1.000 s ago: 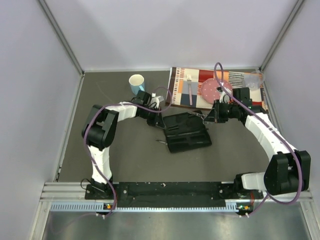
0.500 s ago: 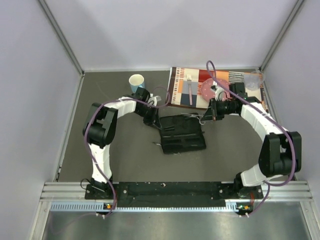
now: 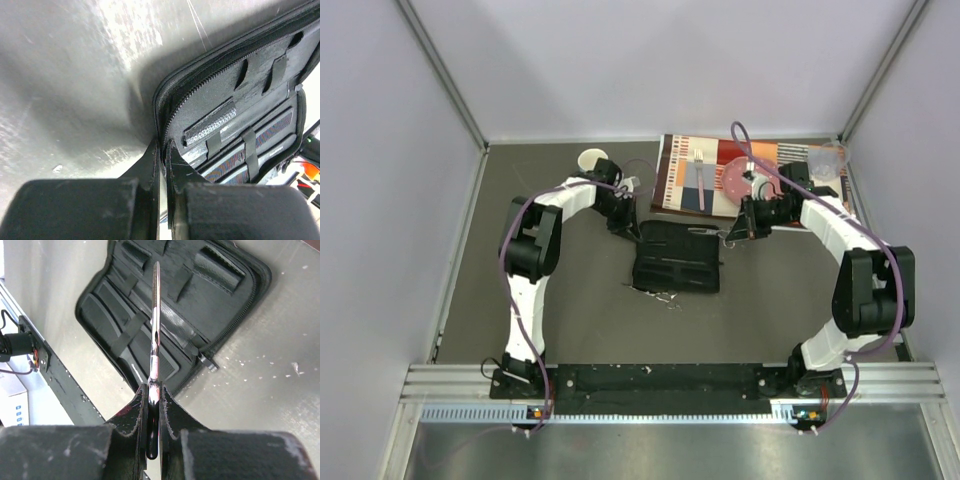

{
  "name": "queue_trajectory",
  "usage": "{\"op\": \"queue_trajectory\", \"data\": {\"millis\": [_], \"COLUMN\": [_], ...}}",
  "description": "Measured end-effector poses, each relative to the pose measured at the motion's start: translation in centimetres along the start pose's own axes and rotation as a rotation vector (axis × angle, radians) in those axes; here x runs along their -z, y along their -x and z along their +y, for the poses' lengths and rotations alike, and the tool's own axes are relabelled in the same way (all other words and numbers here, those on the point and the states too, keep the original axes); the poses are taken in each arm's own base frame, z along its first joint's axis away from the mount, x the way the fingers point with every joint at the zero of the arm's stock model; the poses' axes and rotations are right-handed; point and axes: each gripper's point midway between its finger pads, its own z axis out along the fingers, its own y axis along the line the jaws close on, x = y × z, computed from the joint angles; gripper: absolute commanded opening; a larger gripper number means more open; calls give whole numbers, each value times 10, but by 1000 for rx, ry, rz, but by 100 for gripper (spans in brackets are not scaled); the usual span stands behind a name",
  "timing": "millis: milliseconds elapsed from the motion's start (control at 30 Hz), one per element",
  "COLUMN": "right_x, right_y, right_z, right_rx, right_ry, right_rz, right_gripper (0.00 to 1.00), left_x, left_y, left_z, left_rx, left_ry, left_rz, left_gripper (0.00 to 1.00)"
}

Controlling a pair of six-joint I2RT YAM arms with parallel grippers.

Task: Sort the hair-cutting tools
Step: Adjust the hairdressing tool bag at the center of the board.

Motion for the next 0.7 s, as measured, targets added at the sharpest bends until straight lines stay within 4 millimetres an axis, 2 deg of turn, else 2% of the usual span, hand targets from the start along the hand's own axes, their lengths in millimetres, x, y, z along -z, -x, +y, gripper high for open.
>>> {"op": "queue_trajectory", "data": {"millis": [133, 300, 567, 700], "right_x": [3, -3, -15, -18], "right_y": [-4, -19, -33, -33], "right_z": [-10, -17, -31, -32], "right_rx": [-18, -36, -68, -70], "right_ry": [-22, -26, -27, -20], "right_rz": [1, 38, 92, 92], "right_gripper": [0, 0, 0, 0], "left_x": [2, 4, 5, 5], "left_y": [13, 23, 27, 27], "left_z": [6, 12, 14, 13], "left_rx": [-2, -3, 0, 0], "left_ry": [31, 59, 69, 69], "left_rz": [-31, -58, -66, -66], "left_gripper": [2, 6, 7, 7]}}
